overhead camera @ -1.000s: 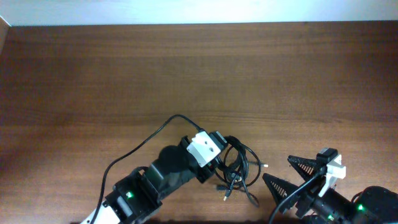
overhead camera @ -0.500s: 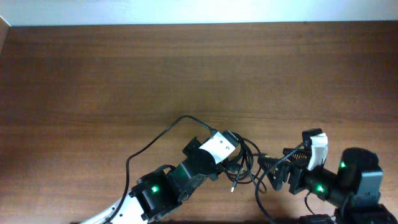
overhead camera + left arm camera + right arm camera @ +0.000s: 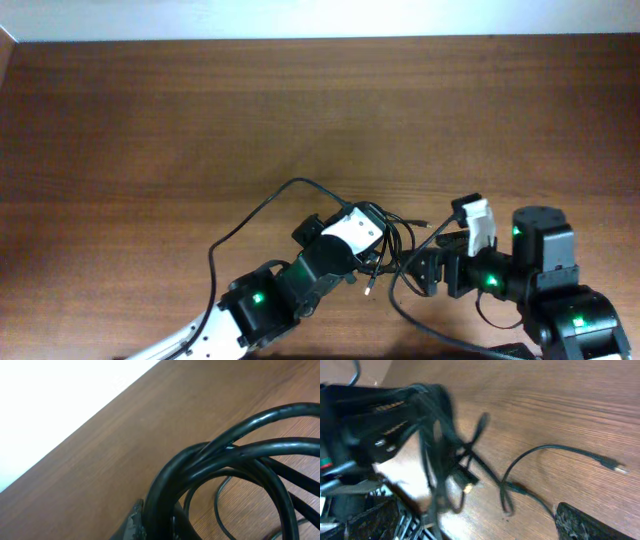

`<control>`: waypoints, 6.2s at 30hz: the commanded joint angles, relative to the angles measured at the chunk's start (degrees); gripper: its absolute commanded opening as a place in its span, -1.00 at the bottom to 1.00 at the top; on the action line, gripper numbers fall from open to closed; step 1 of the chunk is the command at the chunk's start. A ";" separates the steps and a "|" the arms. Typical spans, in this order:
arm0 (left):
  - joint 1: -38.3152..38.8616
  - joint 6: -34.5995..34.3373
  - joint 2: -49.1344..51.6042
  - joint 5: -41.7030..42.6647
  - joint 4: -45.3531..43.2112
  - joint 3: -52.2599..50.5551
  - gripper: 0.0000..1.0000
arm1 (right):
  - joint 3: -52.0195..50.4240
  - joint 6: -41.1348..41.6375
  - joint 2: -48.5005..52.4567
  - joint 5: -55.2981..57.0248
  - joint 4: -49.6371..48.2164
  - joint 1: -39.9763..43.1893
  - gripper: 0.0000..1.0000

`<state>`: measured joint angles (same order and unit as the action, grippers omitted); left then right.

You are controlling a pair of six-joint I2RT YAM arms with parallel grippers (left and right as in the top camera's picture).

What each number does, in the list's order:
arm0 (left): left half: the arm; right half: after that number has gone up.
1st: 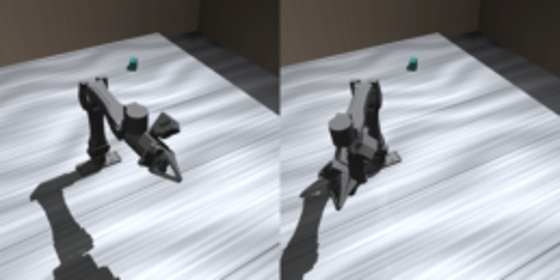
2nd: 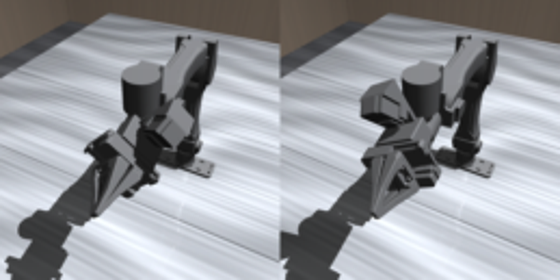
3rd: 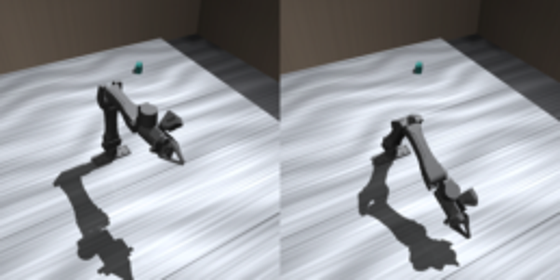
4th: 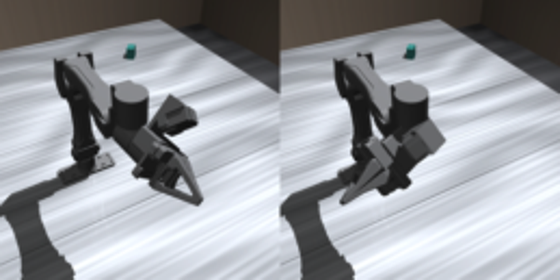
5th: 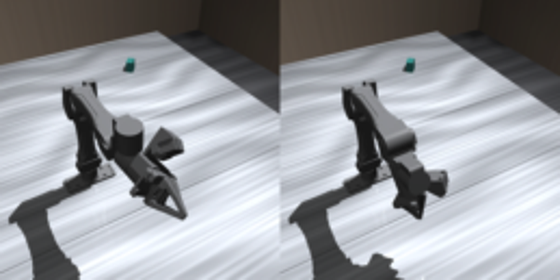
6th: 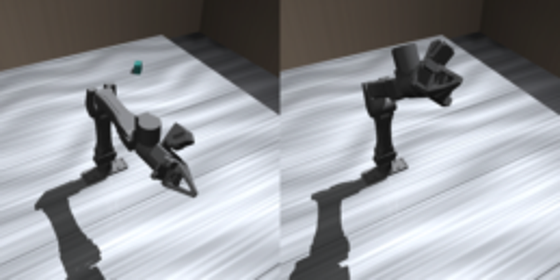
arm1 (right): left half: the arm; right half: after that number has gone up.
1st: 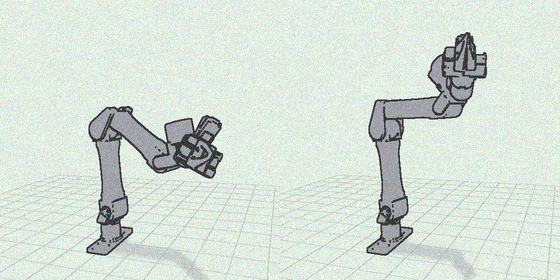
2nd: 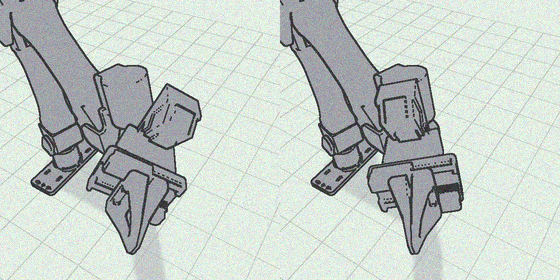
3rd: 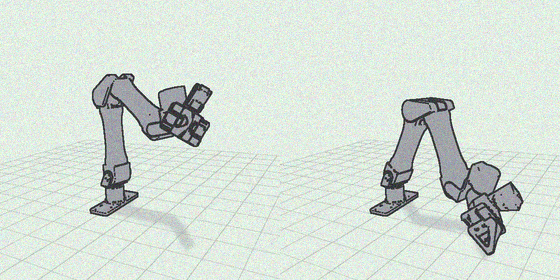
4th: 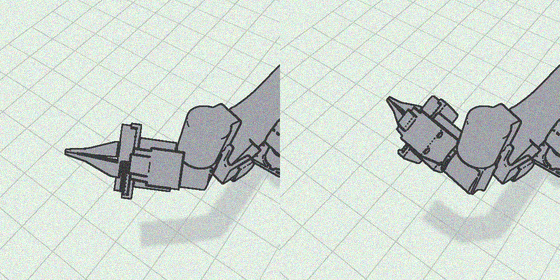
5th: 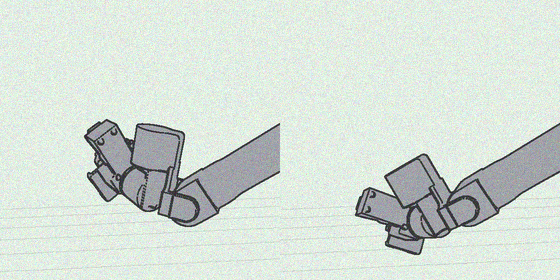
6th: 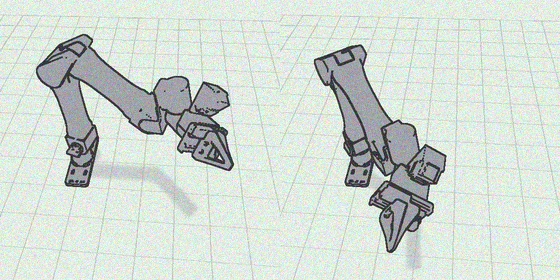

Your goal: Untangle cables

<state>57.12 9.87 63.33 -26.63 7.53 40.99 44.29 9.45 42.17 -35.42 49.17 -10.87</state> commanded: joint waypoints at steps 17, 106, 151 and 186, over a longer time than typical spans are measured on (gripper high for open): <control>8.74 0.98 -0.20 -5.44 -2.64 2.14 -1.00 | 0.61 6.10 5.86 26.03 1.75 -6.38 0.97; -6.01 -73.68 -13.81 16.55 5.14 2.25 -1.00 | 0.66 13.55 6.54 14.56 -15.08 -6.36 -0.27; -6.01 -65.75 -11.32 17.29 5.99 2.25 -1.00 | 0.68 13.57 1.57 23.41 -9.29 -6.34 -0.92; -6.08 -65.68 -18.84 -13.42 26.34 2.25 -1.00 | 0.68 13.55 1.57 24.11 -6.47 -6.32 -0.92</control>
<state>52.14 -54.98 45.89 -27.62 32.25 41.85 44.31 22.26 44.34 -16.56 42.15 -17.80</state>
